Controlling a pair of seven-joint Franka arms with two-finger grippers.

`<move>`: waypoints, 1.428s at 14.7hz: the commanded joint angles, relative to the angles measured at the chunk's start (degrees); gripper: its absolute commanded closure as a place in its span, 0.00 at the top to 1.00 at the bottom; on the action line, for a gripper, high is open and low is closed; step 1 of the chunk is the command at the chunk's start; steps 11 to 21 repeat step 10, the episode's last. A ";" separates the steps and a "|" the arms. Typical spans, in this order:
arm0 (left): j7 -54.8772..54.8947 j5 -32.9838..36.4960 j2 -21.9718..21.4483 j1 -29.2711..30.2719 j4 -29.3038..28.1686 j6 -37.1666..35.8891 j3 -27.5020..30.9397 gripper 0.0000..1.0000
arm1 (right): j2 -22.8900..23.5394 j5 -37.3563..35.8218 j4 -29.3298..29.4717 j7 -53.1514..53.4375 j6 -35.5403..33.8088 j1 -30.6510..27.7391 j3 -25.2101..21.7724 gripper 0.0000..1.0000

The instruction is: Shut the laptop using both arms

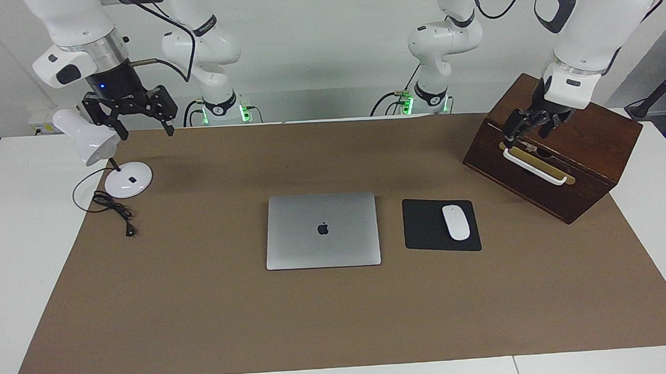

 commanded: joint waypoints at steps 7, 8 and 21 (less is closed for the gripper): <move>1.75 0.63 0.65 1.22 0.50 1.65 -0.36 1.00 | -1.62 0.67 -1.93 -1.38 0.02 -1.06 0.31 1.00; 1.75 0.63 0.65 1.22 0.50 1.65 -0.36 1.00 | -1.62 0.67 -1.93 -1.38 0.02 -1.06 0.31 1.00; 1.75 0.63 0.65 1.22 0.59 1.65 -0.36 1.00 | -1.62 0.67 -1.93 -1.38 0.02 -1.06 0.31 1.00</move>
